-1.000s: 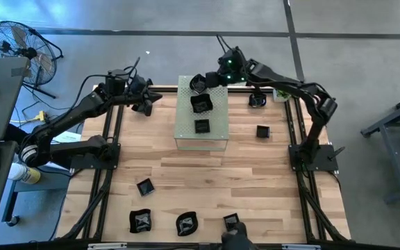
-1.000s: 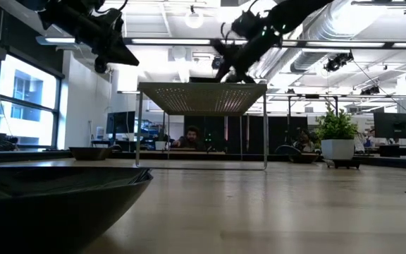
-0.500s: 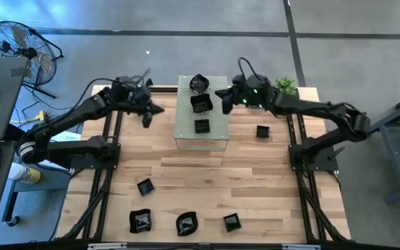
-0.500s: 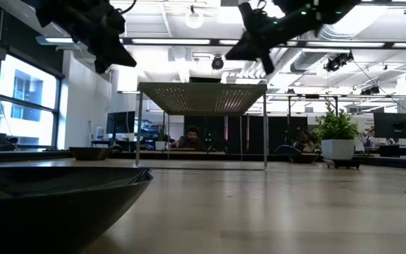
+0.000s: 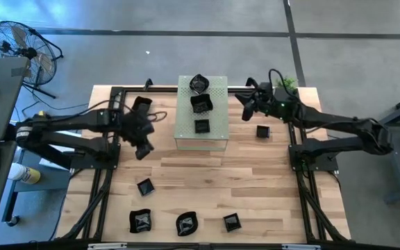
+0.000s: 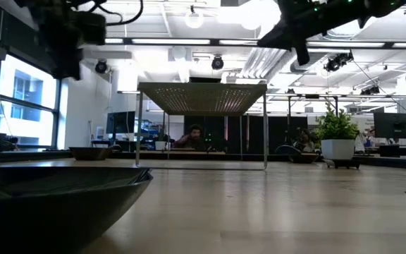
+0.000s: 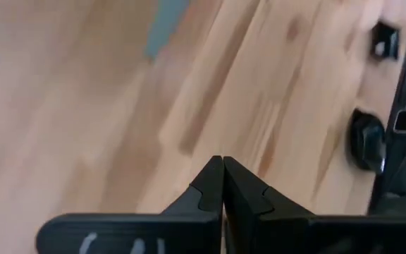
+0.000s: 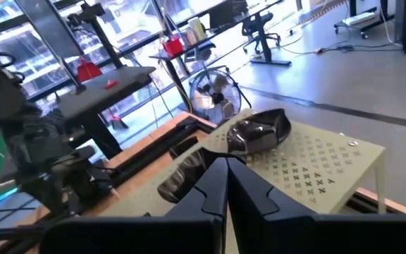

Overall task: Pick & Place Mini shaped plates
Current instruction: Stack the top black square plate on top of the black square plate on the shelf

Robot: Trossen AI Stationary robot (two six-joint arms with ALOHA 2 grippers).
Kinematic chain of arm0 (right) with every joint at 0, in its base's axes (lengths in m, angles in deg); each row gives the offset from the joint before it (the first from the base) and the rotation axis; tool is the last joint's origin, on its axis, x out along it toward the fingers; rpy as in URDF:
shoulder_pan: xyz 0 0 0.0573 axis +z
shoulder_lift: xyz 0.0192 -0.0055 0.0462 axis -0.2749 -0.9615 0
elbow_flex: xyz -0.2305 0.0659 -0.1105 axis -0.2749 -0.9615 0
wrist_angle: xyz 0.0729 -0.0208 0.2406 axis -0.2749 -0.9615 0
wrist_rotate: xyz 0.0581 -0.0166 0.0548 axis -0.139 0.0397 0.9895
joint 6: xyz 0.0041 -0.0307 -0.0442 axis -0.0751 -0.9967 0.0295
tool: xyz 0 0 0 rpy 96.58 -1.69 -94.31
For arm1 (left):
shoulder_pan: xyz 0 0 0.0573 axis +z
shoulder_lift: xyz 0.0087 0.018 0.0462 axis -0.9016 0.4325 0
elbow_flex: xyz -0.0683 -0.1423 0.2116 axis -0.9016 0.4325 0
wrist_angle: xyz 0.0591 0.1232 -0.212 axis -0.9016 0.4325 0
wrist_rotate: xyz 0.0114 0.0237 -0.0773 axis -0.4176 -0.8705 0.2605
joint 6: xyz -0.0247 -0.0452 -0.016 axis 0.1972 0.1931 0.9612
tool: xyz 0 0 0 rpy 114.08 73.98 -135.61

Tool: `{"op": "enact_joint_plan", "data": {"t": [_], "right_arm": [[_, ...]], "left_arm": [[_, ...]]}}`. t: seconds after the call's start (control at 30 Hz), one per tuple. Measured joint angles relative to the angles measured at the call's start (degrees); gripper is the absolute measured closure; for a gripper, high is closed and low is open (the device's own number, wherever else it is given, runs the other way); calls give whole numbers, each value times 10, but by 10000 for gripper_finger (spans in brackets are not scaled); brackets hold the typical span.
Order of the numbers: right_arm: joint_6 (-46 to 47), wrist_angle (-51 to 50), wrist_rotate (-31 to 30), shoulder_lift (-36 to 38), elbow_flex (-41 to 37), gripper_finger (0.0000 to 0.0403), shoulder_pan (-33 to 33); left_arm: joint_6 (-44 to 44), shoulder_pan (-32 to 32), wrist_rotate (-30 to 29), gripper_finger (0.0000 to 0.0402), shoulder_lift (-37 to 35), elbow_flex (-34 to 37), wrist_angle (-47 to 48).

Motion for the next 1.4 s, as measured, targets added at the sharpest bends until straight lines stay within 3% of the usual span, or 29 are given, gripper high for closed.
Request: {"op": "enact_joint_plan", "data": {"t": [0.3,0.43,0.67,0.87,1.07,1.4], "right_arm": [[-11,-4,-3,10,-3,401,0],[-11,-5,7,10,-3,399,0],[-13,-8,7,10,-3,400,0],[-16,-8,7,10,-3,397,0],[-17,-8,3,10,-3,401,0],[-25,-8,7,10,-3,399,0]], "left_arm": [[141,-137,-25,377,17,5,68],[190,-190,-53,331,18,50,39],[260,-264,-48,267,17,149,-94],[310,-310,-82,268,17,199,-115],[318,-342,-82,284,20,231,-203],[328,-356,-84,317,77,244,-251]]}}
